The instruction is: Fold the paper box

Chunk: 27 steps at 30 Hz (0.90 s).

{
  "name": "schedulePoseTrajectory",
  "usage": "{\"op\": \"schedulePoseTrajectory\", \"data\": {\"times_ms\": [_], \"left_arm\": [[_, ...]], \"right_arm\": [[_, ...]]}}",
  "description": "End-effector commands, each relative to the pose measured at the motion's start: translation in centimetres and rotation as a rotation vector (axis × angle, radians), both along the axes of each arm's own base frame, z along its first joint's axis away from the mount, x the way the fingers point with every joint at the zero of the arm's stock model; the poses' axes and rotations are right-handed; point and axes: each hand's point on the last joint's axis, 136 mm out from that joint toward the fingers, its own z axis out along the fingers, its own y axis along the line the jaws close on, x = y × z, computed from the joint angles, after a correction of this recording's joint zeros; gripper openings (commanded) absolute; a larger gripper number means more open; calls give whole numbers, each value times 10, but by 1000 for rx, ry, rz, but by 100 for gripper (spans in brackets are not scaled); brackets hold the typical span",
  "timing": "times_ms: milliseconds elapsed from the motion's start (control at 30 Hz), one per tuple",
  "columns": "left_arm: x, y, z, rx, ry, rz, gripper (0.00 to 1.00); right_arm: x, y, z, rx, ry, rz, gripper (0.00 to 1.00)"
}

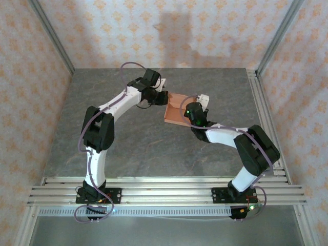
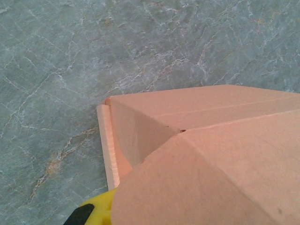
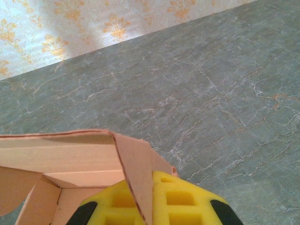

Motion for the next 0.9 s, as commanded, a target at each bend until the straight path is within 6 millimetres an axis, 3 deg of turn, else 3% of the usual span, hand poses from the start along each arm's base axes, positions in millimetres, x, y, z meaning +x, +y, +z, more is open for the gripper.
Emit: {"op": "schedulePoseTrajectory", "data": {"times_ms": [0, 500, 867], "left_arm": [[3, 1, 26, -24, -71, 29, 0], [-3, -3, 17, -34, -48, 24, 0], [-6, -5, 12, -35, -40, 21, 0]], "right_arm": [[2, 3, 13, -4, -82, -21, 0], [-7, 8, -2, 10, -84, -14, 0], [-11, 3, -4, 42, -63, -110, 0]]}}
